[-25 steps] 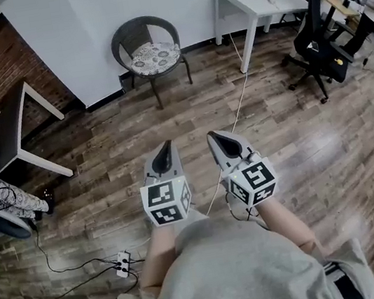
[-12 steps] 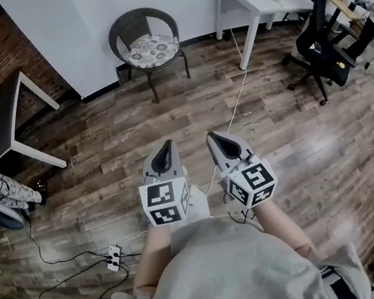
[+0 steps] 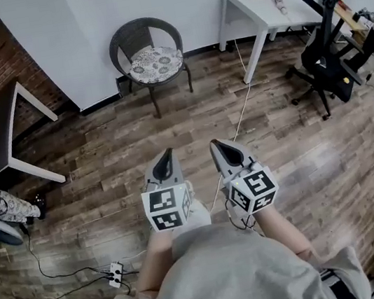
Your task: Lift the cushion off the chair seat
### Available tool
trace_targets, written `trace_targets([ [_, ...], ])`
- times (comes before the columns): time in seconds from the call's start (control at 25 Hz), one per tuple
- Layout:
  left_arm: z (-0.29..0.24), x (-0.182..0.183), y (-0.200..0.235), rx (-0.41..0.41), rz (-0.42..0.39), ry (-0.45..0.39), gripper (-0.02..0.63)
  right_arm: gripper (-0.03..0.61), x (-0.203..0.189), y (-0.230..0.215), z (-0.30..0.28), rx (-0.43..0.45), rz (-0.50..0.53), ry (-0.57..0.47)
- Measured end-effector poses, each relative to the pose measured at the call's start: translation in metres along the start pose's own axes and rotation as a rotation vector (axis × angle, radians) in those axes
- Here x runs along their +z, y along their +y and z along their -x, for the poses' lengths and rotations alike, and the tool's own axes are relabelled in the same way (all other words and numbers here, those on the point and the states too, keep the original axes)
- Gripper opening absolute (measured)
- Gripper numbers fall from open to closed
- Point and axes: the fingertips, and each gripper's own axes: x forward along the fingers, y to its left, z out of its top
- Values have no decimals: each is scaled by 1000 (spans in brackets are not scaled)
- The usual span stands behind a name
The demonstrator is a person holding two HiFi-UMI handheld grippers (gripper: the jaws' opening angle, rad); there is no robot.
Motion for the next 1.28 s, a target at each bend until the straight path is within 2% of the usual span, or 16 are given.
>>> trace_targets([
  [0.36,-93,45,74,1,26,1,12,0,34,-34,-114,2,26,13],
  [0.8,-200,88,135,-31,33,-3,12,2,53,-83,-230,-23,7,19],
  [1.28,-267,94,185,-26,27,40,12,2,51,-112,-312,-29,-7,42],
])
